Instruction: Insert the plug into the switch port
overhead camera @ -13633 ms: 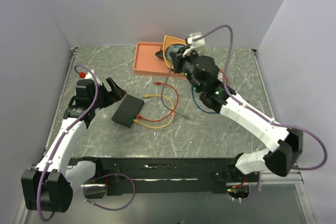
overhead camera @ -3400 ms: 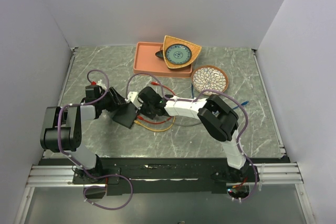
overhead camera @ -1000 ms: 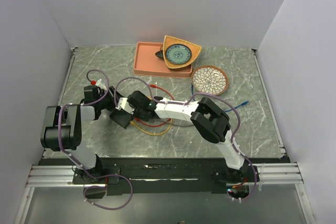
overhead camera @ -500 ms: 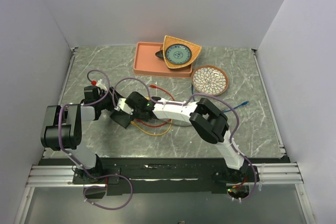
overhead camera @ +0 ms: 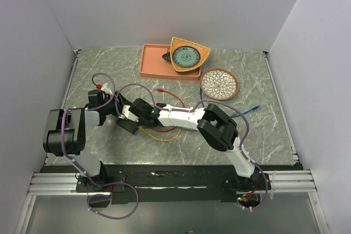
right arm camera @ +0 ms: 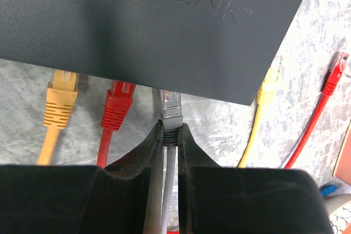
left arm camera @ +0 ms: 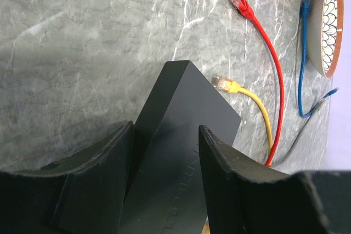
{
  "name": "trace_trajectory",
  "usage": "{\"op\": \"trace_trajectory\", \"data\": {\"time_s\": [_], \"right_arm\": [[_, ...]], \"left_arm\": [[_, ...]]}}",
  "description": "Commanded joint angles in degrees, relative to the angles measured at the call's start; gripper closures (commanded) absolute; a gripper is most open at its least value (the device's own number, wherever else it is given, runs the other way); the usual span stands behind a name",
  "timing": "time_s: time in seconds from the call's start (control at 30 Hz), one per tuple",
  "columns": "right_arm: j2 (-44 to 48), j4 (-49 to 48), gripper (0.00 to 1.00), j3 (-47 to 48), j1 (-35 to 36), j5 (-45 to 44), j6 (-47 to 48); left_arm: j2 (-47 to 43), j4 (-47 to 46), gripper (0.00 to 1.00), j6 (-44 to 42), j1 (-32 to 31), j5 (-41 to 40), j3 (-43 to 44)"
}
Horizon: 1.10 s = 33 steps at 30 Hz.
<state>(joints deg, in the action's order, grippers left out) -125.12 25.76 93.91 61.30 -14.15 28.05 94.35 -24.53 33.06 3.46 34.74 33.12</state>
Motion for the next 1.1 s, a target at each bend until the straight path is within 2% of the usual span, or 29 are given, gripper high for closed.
{"op": "trace_trajectory", "data": {"time_s": [0.0,0.27,0.57,1.07], "right_arm": [[-0.30,-5.02,1.00,4.88,0.58,-1.14,-1.42],[0.40,-4.22,1.00,3.21,0.31,1.14,-8.35],[4.97,-7.82,1.00,-3.64,-1.70,3.69,-16.00],[7.70,-8.89,1.00,-7.16,-4.17,6.59,-21.10]], "left_arm": [[0.23,1.07,0.45,1.22,-1.62,7.10,-0.17],[-0.13,1.07,0.46,1.31,-1.62,6.74,-0.25],[-0.21,1.24,0.46,1.31,-1.62,6.30,-0.34],[-0.21,1.33,0.47,1.22,-1.62,6.04,-0.34]]}}
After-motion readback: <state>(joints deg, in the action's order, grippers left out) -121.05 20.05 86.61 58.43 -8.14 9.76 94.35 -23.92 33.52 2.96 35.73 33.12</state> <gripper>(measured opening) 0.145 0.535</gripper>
